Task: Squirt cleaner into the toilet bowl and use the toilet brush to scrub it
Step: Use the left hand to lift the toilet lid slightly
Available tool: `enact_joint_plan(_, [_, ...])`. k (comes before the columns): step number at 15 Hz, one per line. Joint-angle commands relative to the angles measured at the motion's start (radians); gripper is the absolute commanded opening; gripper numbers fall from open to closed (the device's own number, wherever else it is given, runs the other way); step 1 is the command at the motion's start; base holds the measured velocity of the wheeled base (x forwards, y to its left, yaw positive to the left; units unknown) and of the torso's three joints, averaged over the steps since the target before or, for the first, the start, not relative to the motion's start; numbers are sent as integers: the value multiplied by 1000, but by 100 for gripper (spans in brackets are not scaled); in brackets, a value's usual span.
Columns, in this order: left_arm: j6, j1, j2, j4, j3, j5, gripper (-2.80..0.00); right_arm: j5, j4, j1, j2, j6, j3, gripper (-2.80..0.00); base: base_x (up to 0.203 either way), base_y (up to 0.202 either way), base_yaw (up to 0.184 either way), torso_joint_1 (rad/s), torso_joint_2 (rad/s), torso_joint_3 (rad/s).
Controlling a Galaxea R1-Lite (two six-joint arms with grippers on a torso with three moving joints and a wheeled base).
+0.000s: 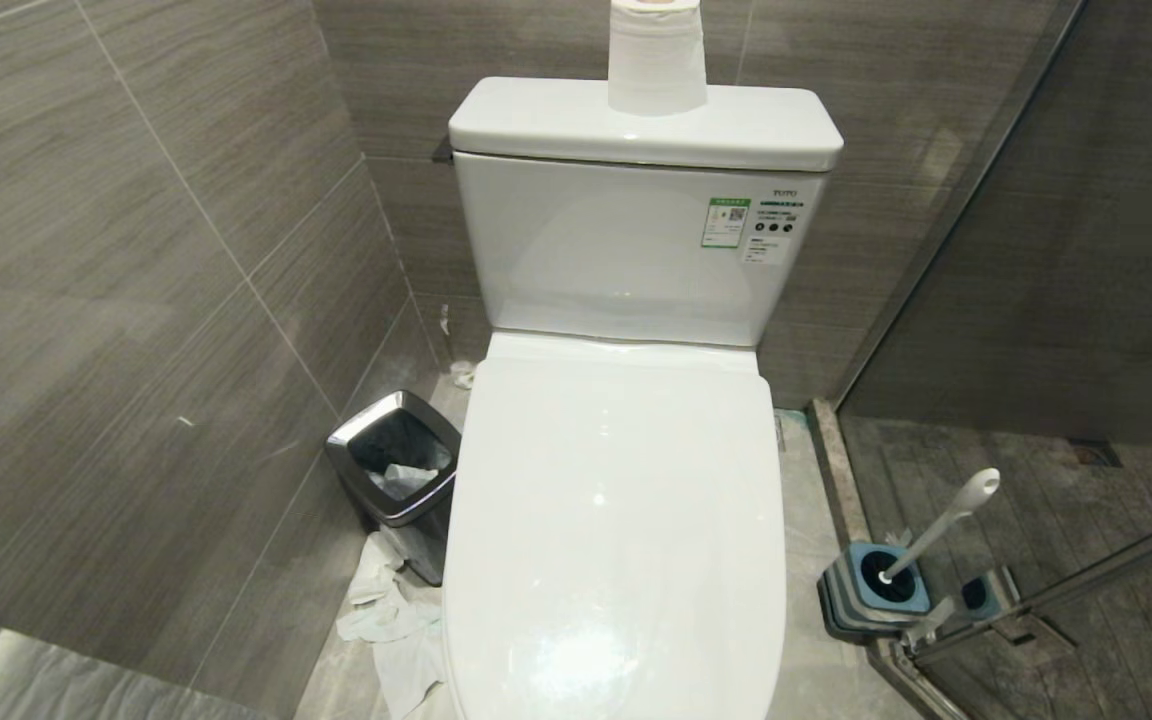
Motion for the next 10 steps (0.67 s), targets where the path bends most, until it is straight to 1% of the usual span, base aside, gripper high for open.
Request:
enact_joint_plan(1, [0,1,0,0,3,0,-280,0,0,1,0,0,2,-280,0,0,0,0,0,0])
enact_joint_plan(10, [0,0,0,0,2,0,-280,0,0,1,0,0,2,-280,0,0,0,0,0,0])
